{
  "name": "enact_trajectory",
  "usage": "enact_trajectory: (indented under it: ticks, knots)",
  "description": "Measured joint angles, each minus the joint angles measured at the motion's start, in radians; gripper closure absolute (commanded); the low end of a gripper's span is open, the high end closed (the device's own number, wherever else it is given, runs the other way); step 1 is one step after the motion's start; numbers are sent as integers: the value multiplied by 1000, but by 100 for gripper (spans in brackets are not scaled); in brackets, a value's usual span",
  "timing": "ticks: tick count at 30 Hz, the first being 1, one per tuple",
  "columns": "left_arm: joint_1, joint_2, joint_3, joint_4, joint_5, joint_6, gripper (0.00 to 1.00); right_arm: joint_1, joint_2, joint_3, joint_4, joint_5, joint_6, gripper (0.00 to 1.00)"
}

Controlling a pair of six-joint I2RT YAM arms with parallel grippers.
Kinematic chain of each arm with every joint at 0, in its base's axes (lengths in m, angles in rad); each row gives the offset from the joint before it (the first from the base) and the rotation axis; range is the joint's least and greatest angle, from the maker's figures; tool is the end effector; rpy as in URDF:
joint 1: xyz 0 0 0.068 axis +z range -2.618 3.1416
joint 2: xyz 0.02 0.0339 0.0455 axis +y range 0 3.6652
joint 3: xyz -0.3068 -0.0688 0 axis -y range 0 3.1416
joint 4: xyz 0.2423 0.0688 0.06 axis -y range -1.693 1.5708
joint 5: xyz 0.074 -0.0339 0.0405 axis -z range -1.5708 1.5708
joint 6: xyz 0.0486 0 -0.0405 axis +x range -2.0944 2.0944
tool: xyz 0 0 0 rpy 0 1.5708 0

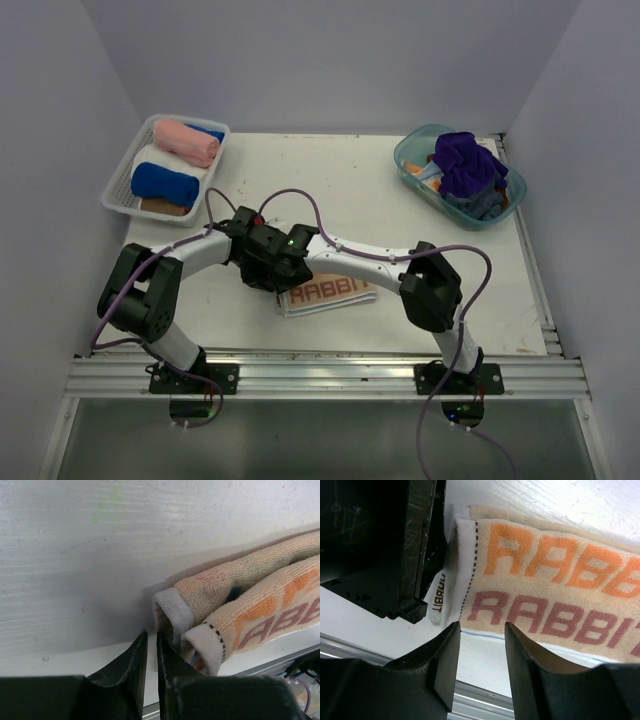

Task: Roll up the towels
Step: Fold the towel

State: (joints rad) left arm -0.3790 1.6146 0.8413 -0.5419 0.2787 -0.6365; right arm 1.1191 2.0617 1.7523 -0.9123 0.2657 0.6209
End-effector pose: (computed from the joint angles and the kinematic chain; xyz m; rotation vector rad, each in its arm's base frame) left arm 0.2545 -0.1157 0.1769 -0.3319 2.9856 -0.5558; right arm 0.2101 0.4038 0.2538 -0.6069 2.6451 0.1319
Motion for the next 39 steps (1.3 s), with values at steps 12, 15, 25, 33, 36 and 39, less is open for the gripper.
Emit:
enact_trajectory:
  ticks: [12,15,25,33,36,39]
  knots:
    - [27,-117,74,-107,-112,13,71,-248,-355,-365,111,-7,0,83]
    - [16,-166,109,-105,-128,24,65,-356,-411,-442,117,-3,-1,80]
    - [-54,-180,98,-64,-90,19,61,-335,-415,-515,124,-49,1,76]
    - [-105,-179,61,-64,-109,-18,59,-335,-415,-515,127,-49,1,76]
    - [-116,-180,35,-60,-114,-37,59,-335,-415,-515,127,-49,1,76]
    - [-130,-179,15,-57,-116,-52,59,-335,-415,-515,127,-49,1,76]
